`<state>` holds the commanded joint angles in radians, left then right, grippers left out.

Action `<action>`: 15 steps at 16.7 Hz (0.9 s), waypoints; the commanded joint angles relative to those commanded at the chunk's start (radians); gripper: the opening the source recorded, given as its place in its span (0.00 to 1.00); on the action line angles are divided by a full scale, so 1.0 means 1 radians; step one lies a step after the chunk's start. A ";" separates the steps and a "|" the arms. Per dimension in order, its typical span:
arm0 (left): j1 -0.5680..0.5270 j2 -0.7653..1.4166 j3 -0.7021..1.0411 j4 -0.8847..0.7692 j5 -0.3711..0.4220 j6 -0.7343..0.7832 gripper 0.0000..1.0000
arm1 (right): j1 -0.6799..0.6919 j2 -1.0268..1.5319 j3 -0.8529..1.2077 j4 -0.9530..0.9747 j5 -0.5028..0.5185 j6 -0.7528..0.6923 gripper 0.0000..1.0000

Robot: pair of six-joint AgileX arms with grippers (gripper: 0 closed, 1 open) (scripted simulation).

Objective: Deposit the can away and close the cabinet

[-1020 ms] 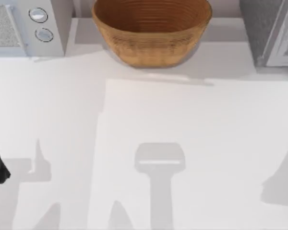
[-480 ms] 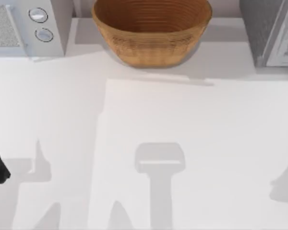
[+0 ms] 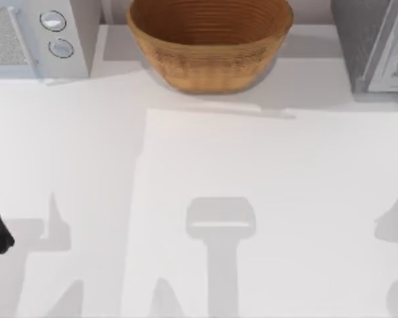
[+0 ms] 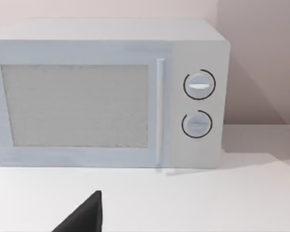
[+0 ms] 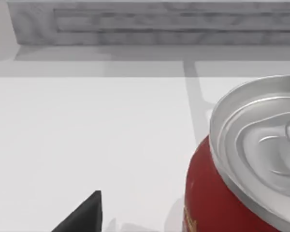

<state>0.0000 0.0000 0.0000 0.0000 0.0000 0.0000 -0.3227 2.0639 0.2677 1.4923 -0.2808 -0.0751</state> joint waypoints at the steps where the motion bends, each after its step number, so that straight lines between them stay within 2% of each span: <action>1: 0.000 0.000 0.000 0.000 0.000 0.000 1.00 | 0.009 0.016 0.023 -0.006 0.009 0.003 1.00; 6: 0.000 0.000 0.000 0.000 0.000 0.000 1.00 | 0.018 0.029 0.043 -0.012 0.017 0.005 1.00; 15: 0.000 0.000 0.000 0.000 0.000 0.000 1.00 | 0.018 0.029 0.043 -0.012 0.017 0.005 0.32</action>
<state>0.0000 0.0000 0.0000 0.0000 0.0000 0.0000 -0.3048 2.0933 0.3108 1.4802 -0.2634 -0.0699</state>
